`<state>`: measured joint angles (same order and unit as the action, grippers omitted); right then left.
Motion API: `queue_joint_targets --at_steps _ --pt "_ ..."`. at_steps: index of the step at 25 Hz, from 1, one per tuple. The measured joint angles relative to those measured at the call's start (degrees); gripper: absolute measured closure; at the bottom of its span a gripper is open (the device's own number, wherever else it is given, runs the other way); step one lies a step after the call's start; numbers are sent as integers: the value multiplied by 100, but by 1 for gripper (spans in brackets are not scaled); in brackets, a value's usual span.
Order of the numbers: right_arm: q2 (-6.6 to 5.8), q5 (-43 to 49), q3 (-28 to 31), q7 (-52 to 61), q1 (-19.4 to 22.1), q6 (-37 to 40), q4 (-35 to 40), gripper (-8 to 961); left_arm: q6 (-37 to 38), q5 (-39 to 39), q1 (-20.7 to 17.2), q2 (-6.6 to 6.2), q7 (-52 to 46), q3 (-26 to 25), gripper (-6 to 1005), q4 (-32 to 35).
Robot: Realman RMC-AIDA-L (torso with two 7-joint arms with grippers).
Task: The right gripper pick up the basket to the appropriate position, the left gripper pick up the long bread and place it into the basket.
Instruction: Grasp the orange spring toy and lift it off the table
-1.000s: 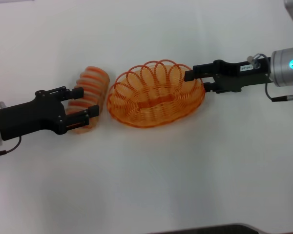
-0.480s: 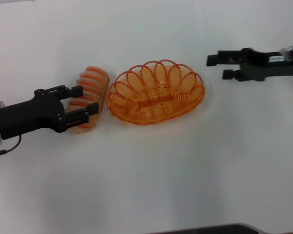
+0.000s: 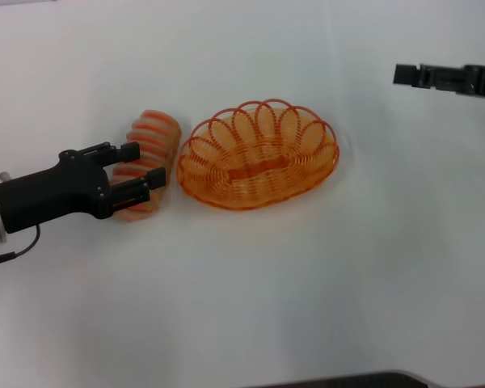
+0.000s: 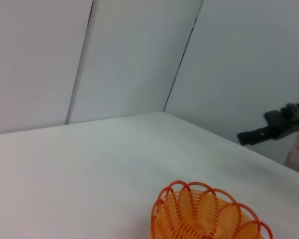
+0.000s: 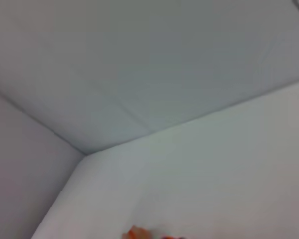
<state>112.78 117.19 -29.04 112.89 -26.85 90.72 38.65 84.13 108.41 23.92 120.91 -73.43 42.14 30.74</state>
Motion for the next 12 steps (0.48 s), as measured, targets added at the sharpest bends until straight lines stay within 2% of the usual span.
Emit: queue_joint_targets --at_steps 4,12 --pt "-44 171 -99 -981 75 372 3 36 8 -74 -16 -13 -96 -15 313 -68" --pt "129 819 -127 -2814 296 695 3 36 73 -82 4 -3 -218 -100 315 -108"
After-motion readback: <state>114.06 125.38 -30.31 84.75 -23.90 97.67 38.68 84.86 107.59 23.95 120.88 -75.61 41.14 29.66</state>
